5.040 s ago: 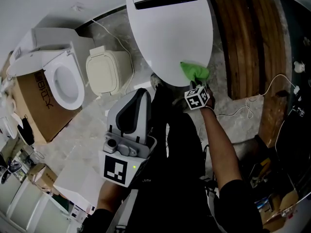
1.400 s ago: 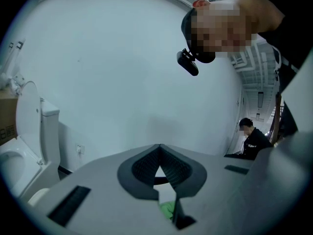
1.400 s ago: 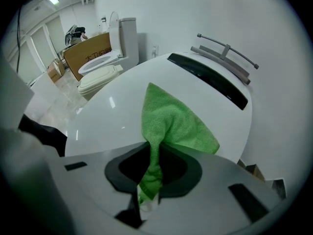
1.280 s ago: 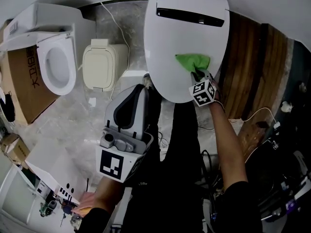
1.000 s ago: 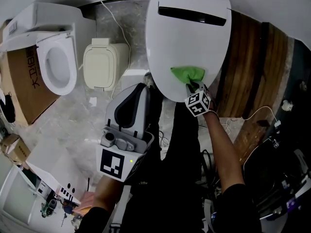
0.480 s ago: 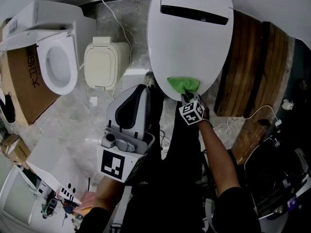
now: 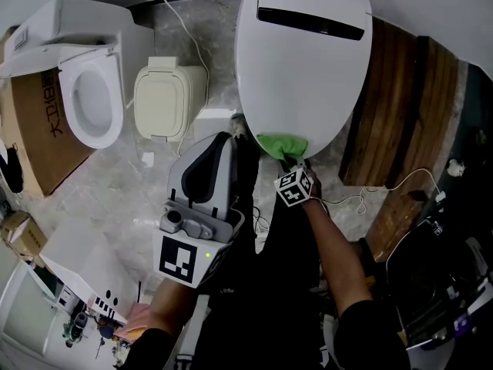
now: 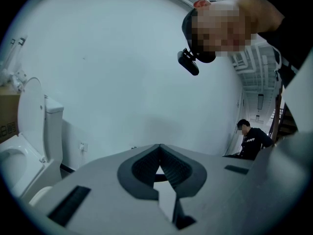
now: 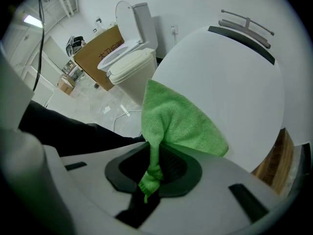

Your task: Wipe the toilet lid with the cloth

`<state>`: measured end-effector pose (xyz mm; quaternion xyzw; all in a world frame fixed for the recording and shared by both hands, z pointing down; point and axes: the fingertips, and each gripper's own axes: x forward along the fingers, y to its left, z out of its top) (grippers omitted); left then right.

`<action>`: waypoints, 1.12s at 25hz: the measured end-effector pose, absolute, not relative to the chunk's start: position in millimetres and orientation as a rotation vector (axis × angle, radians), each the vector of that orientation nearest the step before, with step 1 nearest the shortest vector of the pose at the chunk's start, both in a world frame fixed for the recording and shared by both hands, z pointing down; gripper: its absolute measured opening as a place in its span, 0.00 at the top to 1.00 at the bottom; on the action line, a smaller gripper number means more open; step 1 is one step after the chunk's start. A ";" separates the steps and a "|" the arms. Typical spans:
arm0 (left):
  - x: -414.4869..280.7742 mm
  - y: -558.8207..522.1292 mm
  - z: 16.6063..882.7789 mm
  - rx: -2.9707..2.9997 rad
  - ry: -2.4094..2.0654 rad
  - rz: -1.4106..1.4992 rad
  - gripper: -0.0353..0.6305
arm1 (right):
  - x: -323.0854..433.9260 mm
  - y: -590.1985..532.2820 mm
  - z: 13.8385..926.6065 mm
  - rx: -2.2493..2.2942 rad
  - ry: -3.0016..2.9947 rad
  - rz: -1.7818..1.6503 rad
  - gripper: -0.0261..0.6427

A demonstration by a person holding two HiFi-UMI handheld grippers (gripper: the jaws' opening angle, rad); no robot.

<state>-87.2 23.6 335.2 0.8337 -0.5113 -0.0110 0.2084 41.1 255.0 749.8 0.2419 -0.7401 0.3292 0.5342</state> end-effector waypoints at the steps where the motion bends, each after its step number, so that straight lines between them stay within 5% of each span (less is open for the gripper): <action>1: -88.2 24.1 335.3 2.319 -1.425 -0.029 0.94 | 39.8 257.5 749.9 0.566 -1.760 0.807 0.86; 12: -97.6 22.7 331.3 2.305 -1.466 -0.046 0.94 | 31.4 245.5 723.9 0.465 -1.830 0.922 0.86; 28: -109.6 11.2 331.4 2.226 -1.575 -0.064 0.94 | 89.7 -89.4 610.7 1.085 -2.067 0.521 0.86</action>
